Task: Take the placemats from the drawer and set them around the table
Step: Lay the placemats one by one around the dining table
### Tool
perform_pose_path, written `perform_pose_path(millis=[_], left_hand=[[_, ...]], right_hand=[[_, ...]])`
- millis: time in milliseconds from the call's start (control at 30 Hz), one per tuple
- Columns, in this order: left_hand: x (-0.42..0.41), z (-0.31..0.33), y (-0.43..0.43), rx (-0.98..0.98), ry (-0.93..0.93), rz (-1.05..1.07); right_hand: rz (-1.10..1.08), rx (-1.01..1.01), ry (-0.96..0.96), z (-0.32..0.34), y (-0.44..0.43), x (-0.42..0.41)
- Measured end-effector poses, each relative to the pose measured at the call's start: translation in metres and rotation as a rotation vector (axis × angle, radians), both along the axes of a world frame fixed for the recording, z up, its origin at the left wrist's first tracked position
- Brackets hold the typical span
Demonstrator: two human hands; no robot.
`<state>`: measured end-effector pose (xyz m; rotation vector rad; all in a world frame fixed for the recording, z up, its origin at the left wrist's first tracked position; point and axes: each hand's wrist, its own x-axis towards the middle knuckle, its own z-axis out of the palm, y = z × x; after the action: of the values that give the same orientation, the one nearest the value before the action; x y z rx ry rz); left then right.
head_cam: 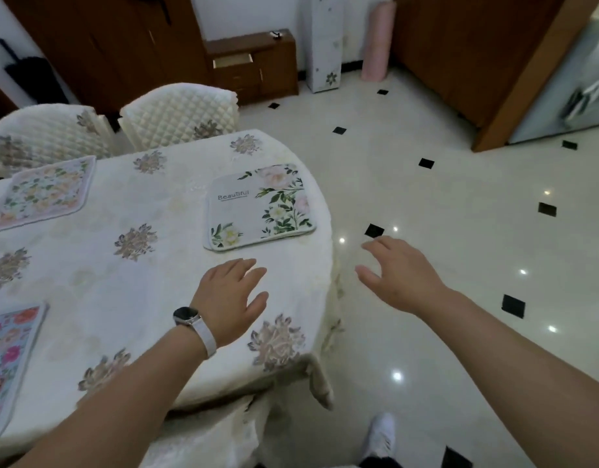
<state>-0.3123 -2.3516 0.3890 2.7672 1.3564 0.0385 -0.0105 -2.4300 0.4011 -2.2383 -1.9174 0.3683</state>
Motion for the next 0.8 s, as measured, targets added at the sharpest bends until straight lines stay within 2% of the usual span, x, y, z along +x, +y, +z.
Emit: perform_pose_path(millis=[133, 367, 567, 800], left_hand=[[0.083, 0.008, 0.002, 0.013, -0.017, -0.014], [0.177, 0.006, 0.007, 0.009, -0.037, -0.060], [0.199, -0.004, 0.041, -0.006, -0.074, -0.001], [0.199, -0.066, 0.101, -0.128, -0.069, 0.162]], right_hand=[[0.023, -0.015, -0.032, 0.007, -0.015, 0.071], [0.070, 0.027, 0.001, 0.017, -0.010, 0.115], [0.109, 0.006, 0.010, 0.015, 0.029, 0.135], [0.238, -0.087, -0.040, -0.013, 0.122, 0.147]])
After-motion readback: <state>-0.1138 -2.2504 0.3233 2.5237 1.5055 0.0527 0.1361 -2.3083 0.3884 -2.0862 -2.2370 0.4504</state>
